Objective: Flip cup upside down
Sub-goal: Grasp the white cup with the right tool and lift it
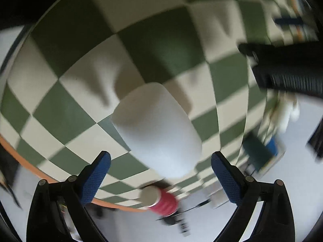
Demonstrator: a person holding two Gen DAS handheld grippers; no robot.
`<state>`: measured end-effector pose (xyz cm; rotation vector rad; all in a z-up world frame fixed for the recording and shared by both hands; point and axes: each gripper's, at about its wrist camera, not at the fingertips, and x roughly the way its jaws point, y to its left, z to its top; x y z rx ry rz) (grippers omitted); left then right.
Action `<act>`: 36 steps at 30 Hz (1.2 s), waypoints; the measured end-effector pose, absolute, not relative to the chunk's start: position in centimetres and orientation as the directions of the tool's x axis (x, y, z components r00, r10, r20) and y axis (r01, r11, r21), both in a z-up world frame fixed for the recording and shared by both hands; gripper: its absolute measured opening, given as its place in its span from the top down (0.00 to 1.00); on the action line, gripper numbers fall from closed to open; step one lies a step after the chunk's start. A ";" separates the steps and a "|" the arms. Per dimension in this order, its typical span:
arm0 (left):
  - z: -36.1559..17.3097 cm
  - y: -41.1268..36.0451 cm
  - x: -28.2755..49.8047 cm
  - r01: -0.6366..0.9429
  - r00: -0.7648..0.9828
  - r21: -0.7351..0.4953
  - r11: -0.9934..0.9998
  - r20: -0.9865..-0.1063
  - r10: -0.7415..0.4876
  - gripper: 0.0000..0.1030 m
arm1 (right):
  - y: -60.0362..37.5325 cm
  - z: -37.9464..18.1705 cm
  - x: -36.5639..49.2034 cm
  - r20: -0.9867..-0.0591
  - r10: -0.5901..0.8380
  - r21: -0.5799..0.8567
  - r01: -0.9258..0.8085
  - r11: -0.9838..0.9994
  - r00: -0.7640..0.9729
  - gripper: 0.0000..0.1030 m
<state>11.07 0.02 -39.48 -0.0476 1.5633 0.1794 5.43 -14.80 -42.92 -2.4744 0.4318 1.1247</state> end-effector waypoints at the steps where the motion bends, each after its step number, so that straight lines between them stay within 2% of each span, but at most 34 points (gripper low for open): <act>1: -39.8 0.1 11.1 -0.144 -0.006 0.086 0.986 -0.996 0.086 0.14 | -14.9 -43.2 5.5 -0.770 -0.103 -0.205 -0.396 -0.895 0.630 0.03; 18: -40.6 0.4 11.9 -0.130 -0.009 0.101 0.986 -0.995 0.101 0.14 | -16.2 -45.3 9.1 -0.809 0.040 -0.058 -0.013 -0.998 0.586 0.07; 21: -40.5 1.1 14.3 -0.136 -0.005 0.096 0.986 -0.995 0.096 0.14 | -16.0 -45.4 10.4 -0.813 0.059 -0.053 0.027 -0.998 0.579 0.07; 30: -40.3 1.5 15.5 -0.141 0.003 0.099 0.985 -0.995 0.100 0.15 | -14.0 -45.5 14.0 -0.817 0.073 -0.043 0.066 -0.997 0.572 0.25; 36: -39.8 1.9 14.7 -0.141 0.005 0.102 0.985 -0.995 0.104 0.15 | -12.4 -45.2 15.8 -0.827 0.056 -0.053 0.020 -0.998 0.559 0.27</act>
